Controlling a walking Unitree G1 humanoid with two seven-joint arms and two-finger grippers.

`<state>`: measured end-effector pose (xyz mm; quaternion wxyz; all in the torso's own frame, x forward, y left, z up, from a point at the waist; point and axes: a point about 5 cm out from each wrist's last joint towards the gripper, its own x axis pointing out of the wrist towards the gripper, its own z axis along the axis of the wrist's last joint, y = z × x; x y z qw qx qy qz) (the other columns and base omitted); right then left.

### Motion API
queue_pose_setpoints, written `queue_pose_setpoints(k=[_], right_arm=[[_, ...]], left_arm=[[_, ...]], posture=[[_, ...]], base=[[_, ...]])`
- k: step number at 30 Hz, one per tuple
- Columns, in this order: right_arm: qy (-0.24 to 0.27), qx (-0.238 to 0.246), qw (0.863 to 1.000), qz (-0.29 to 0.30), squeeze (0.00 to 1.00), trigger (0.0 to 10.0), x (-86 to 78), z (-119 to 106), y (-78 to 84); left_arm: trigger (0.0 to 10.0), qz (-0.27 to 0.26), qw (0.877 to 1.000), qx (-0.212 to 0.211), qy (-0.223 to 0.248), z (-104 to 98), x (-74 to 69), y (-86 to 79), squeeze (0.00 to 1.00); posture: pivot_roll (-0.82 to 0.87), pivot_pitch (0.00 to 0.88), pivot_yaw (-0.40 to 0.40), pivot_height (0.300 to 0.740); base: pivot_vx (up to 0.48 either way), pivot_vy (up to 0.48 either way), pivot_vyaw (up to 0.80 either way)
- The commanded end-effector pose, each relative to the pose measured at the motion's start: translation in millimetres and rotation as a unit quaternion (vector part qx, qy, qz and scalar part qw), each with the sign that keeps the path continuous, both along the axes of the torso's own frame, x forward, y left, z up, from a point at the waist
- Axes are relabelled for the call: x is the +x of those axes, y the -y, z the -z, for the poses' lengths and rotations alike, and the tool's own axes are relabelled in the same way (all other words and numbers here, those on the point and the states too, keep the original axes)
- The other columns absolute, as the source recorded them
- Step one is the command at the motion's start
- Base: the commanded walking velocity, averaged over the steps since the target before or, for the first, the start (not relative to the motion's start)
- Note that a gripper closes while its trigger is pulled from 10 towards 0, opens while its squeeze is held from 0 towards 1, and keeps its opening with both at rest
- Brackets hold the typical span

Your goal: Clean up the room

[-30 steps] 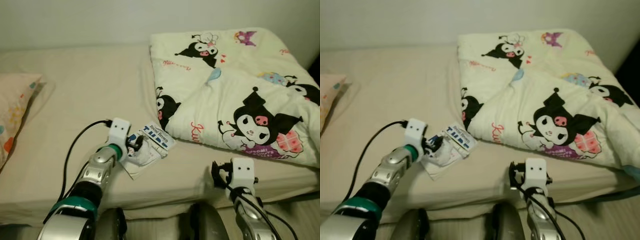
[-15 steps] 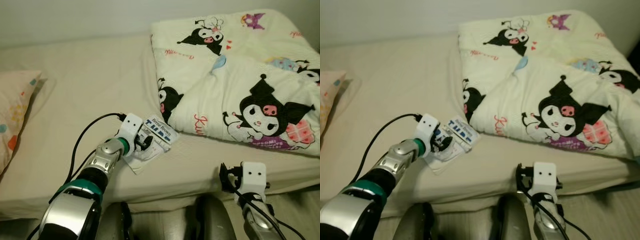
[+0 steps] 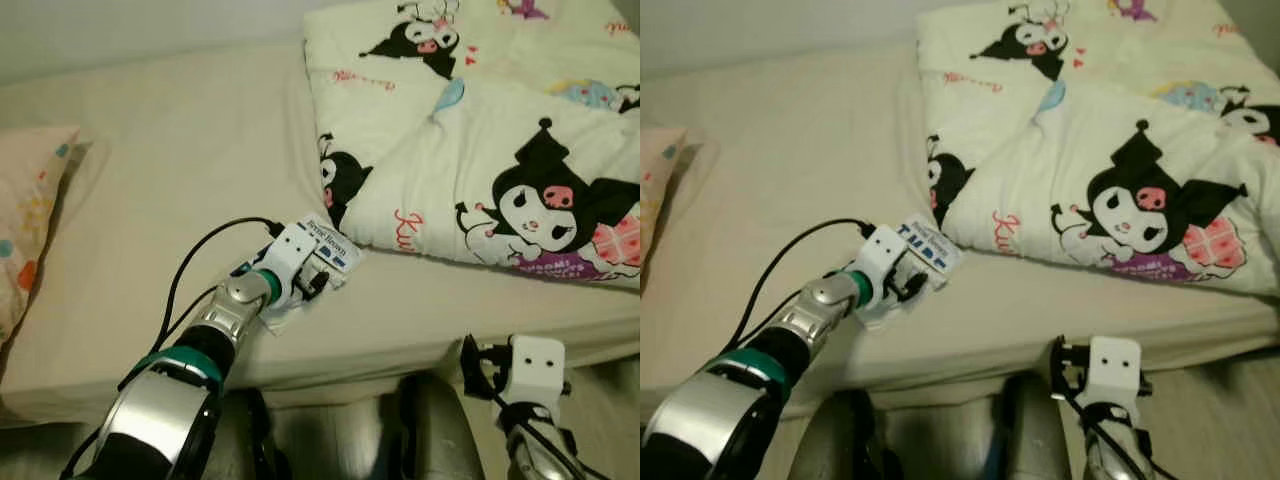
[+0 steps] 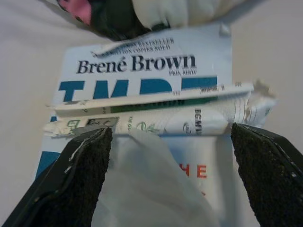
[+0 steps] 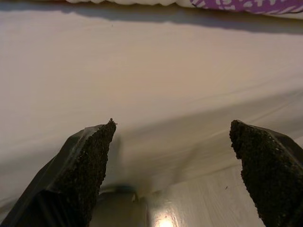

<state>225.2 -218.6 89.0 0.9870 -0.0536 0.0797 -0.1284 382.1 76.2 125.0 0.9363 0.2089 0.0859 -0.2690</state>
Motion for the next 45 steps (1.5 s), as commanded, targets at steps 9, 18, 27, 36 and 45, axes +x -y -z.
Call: queue_pose_setpoints(k=[9,18,27,36,45], right_arm=[[-0.026,0.006,1.0,0.004,0.0,10.0,-13.3,4,-4.7],[-0.035,0.009,0.999,0.002,0.0,10.0,-13.3,6,-5.6],[-0.038,0.012,0.999,-0.003,0.0,10.0,-4.2,8,-8.6],[-0.034,0.017,0.999,-0.012,0.0,10.0,7.2,9,-13.7],[-0.024,0.021,0.999,-0.026,0.0,10.0,23.3,7,-19.5]], left_arm=[[6.2,0.002,0.997,0.07,-0.016,19,-6.5,-9.2,0.0],[0.0,-0.006,0.994,0.105,-0.04,28,-8.4,-22.8,0.0],[0.0,0.01,0.984,0.158,-0.086,44,-16.2,-36.6,0.0],[0.0,0.072,0.977,0.134,-0.149,56,-26.8,-39.5,0.0],[0.0,0.157,0.948,0.165,-0.222,72,-43.6,-47.5,0.0]], posture=[[-0.12,0.299,0.227,0.587],[-0.11,0.292,0.217,0.587],[-0.08,0.265,0.211,0.587],[-0.06,0.233,0.202,0.587],[-0.04,0.197,0.195,0.587]], base=[[0.0,0.0,0.0],[0.0,0.0,0.0],[0.0,0.0,0.0],[0.0,0.0,0.0],[0.0,0.0,0.0]])
